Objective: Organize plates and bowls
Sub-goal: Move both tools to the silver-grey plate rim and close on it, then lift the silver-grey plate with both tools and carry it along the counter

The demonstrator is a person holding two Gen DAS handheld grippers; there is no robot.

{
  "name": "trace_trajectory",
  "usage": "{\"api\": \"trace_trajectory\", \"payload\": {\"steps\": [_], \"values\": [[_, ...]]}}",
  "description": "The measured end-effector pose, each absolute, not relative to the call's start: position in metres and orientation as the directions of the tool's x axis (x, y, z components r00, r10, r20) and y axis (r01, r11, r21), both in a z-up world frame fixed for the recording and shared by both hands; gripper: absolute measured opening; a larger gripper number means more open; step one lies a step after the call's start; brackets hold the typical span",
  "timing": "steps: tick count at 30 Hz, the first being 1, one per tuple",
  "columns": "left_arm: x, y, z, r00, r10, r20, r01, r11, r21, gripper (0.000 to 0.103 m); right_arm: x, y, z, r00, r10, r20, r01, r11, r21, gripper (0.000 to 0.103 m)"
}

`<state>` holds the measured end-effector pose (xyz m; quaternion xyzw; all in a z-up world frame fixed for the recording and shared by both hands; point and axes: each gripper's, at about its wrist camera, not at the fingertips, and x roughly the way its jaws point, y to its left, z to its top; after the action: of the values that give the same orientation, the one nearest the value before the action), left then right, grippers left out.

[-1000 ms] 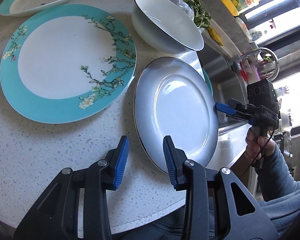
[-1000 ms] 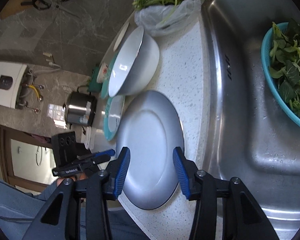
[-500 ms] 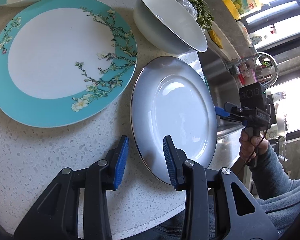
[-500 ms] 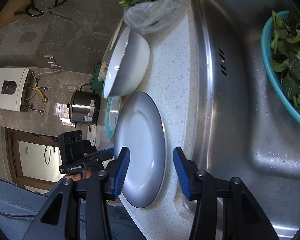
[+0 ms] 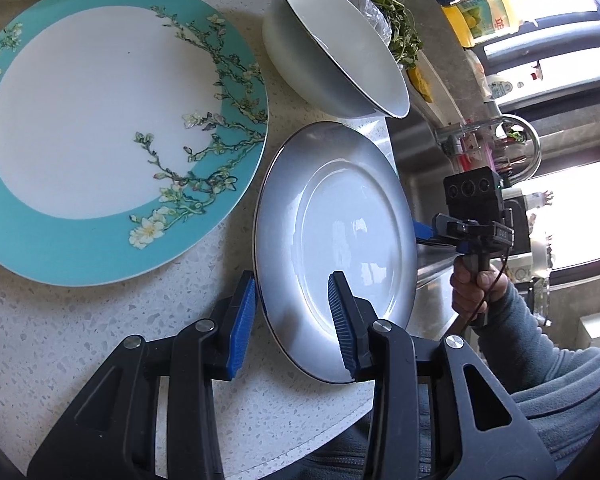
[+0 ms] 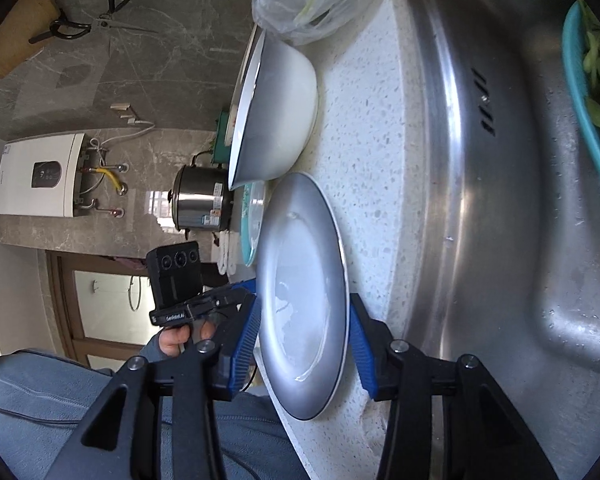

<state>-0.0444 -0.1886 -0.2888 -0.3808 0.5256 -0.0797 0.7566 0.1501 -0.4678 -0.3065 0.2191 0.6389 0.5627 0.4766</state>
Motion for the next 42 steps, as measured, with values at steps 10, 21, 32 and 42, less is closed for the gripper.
{"api": "trace_trajectory", "payload": {"steps": [10, 21, 32, 42], "values": [[-0.038, -0.182, -0.295, 0.439, -0.558, -0.705, -0.294, 0.652, -0.699, 0.035, 0.154, -0.461, -0.305, -0.492, 0.796, -0.353, -0.212, 0.284, 0.935, 0.061], [-0.043, -0.177, -0.299, 0.478, -0.553, -0.683, -0.306, 0.624, -0.719, 0.035, 0.151, -0.461, -0.303, -0.463, 0.757, -0.460, -0.267, 0.376, 0.887, 0.019], [-0.042, -0.173, -0.301, 0.439, -0.538, -0.720, -0.307, 0.663, -0.683, 0.011, 0.148, -0.464, -0.304, -0.451, 0.740, -0.499, -0.276, 0.417, 0.866, 0.012], [-0.034, -0.181, -0.299, 0.422, -0.506, -0.752, -0.304, 0.703, -0.643, 0.011, 0.141, -0.465, -0.301, -0.417, 0.751, -0.512, -0.275, 0.433, 0.859, 0.013]]}}
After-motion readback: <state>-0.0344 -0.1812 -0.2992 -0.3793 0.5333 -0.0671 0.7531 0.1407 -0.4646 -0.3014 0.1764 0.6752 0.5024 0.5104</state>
